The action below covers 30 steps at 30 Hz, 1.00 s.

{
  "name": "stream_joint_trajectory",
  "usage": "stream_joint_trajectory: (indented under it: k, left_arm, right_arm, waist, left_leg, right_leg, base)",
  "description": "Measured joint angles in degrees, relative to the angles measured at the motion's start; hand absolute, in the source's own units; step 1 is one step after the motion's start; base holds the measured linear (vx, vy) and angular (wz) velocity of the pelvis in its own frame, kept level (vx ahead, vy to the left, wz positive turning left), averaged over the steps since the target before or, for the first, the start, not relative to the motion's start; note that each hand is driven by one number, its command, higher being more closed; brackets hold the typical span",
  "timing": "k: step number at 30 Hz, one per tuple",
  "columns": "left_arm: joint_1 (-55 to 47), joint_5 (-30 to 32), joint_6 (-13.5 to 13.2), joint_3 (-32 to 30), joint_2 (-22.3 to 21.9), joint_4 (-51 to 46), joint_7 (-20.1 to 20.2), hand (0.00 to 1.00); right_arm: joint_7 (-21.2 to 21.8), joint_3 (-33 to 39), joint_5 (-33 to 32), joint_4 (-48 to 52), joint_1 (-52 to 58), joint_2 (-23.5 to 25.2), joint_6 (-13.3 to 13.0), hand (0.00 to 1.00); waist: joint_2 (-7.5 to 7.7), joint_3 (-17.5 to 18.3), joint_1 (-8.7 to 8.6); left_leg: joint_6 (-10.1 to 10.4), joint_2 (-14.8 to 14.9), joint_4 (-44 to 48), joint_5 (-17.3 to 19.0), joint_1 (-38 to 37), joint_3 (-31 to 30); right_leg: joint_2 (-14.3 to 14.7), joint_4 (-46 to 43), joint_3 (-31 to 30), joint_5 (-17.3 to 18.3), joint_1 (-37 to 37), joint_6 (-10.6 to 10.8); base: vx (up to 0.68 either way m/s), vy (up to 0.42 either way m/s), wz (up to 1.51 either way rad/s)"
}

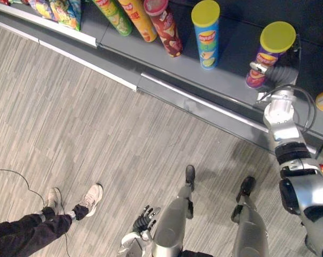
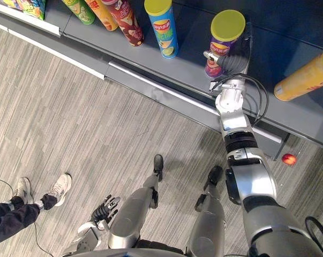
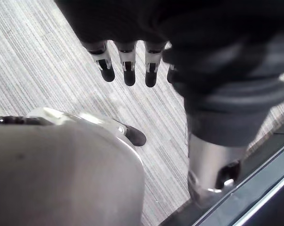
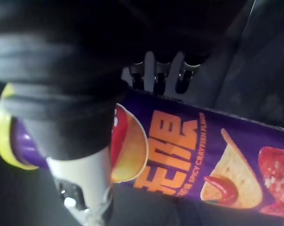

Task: Put the gum and the chips on the shelf.

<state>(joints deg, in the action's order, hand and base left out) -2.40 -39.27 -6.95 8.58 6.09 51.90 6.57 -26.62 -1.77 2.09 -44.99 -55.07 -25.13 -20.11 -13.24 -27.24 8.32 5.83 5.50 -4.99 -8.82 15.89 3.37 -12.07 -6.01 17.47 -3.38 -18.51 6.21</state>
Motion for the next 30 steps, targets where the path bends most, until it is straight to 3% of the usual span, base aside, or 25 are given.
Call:
stream_joint_trajectory:
  k: [9,16,19,20,24,26,30]
  left_arm:
    - [0.0,0.0,0.1,-0.2,-0.1,-0.2,0.1,0.00]
    - [0.0,0.1,1.0,-1.8,-0.9,-0.5,0.0,0.00]
    - [-0.2,0.1,1.0,-2.8,-1.4,-0.4,-0.1,0.00]
    - [-0.3,0.2,1.0,-3.4,-1.4,-0.4,-0.2,0.00]
    - [-0.3,0.6,1.1,-4.6,-1.4,0.0,-1.4,0.00]
    - [-0.8,1.0,0.9,-6.0,-1.2,0.6,-1.7,0.00]
    - [-1.7,1.4,0.9,-7.8,-1.3,2.3,-2.8,0.00]
  right_arm:
    - [0.8,-0.3,0.0,-0.2,1.7,-0.2,-0.2,0.00]
    - [1.0,0.3,-0.4,2.9,9.3,0.9,-0.6,0.00]
    - [1.8,1.5,-0.5,6.2,13.4,3.0,-0.6,0.00]
    - [2.2,1.4,-0.3,8.4,16.6,4.3,-0.6,0.00]
    - [1.6,1.5,0.3,11.3,24.1,8.2,0.1,0.00]
    - [1.4,1.5,0.3,12.1,28.5,10.8,0.7,0.00]
    - [2.0,0.7,0.3,16.4,39.5,14.5,0.8,0.00]
  waist:
    - [0.01,0.0,-0.26]
    - [0.17,-0.1,-0.59]
    - [0.58,-0.3,-2.26]
    - [1.39,-0.2,-3.13]
    - [3.85,0.7,-3.94]
    - [5.82,2.7,-4.57]
    - [8.11,6.3,-5.19]
  left_leg:
    - [-0.2,0.1,-0.2,-0.1,-2.2,0.9]
    - [-0.2,0.5,-0.4,0.3,-5.6,2.5]
    - [0.0,0.9,-0.4,0.7,-7.1,2.9]
    - [0.2,1.2,-0.4,0.9,-7.8,3.5]
    - [0.7,2.2,-0.4,1.3,-9.2,4.6]
    - [1.1,2.5,-0.4,1.7,-9.6,5.5]
    - [1.2,3.2,-0.4,3.1,-12.8,6.9]
  right_leg:
    - [0.4,1.6,-0.7,-1.0,2.3,0.0]
    - [1.2,3.3,-2.0,-1.4,5.6,0.1]
    - [1.5,4.0,-2.2,-1.6,7.2,0.3]
    - [2.0,4.4,-2.3,-1.6,7.8,0.3]
    - [3.0,5.2,-3.2,-1.6,8.9,0.3]
    - [3.6,5.7,-3.9,-1.5,9.0,0.3]
    - [4.2,7.1,-4.7,-1.5,12.1,0.2]
  base:
    - [0.00,-0.003,-0.03]
    - [0.02,-0.005,-0.08]
    - [0.02,-0.002,-0.12]
    - [0.01,-0.011,-0.18]
    - [0.03,-0.021,-0.19]
    - [0.06,-0.023,-0.18]
    - [0.07,-0.020,-0.16]
